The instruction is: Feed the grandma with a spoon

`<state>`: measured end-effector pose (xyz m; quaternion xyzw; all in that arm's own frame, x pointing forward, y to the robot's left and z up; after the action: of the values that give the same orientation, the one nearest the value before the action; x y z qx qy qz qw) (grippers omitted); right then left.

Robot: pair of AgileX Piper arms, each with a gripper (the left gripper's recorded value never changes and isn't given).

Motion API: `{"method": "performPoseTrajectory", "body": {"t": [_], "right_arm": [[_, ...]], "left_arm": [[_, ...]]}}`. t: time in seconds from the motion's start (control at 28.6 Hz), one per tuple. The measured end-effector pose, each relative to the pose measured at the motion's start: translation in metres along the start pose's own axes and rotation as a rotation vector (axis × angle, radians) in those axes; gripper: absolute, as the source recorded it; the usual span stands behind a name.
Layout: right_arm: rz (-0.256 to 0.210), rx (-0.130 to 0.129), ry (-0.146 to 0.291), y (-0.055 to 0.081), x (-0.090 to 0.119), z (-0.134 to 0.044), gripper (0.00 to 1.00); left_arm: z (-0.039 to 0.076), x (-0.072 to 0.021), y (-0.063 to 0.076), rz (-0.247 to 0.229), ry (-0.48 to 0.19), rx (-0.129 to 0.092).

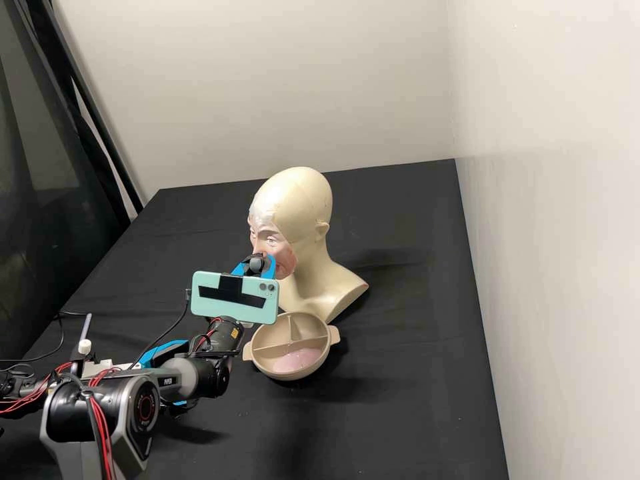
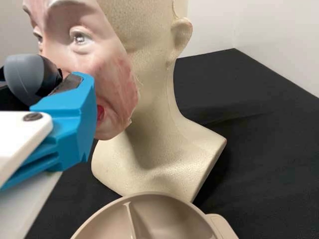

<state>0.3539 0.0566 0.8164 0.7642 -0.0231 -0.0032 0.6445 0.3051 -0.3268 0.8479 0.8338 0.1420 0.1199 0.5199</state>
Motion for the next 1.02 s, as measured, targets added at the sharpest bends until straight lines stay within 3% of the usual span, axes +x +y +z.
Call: {"method": "performPoseTrajectory", "body": {"t": [0.63, 1.02], "right_arm": [[0.015, 0.001, -0.001, -0.004, 0.008, -0.009, 0.00], [0.006, -0.028, 0.007, -0.008, 0.014, -0.012, 0.00]], "left_arm": [[0.000, 0.0003, -0.001, -0.003, 0.001, 0.000], [0.000, 0.0005, -0.002, -0.005, 0.002, 0.000]]}}
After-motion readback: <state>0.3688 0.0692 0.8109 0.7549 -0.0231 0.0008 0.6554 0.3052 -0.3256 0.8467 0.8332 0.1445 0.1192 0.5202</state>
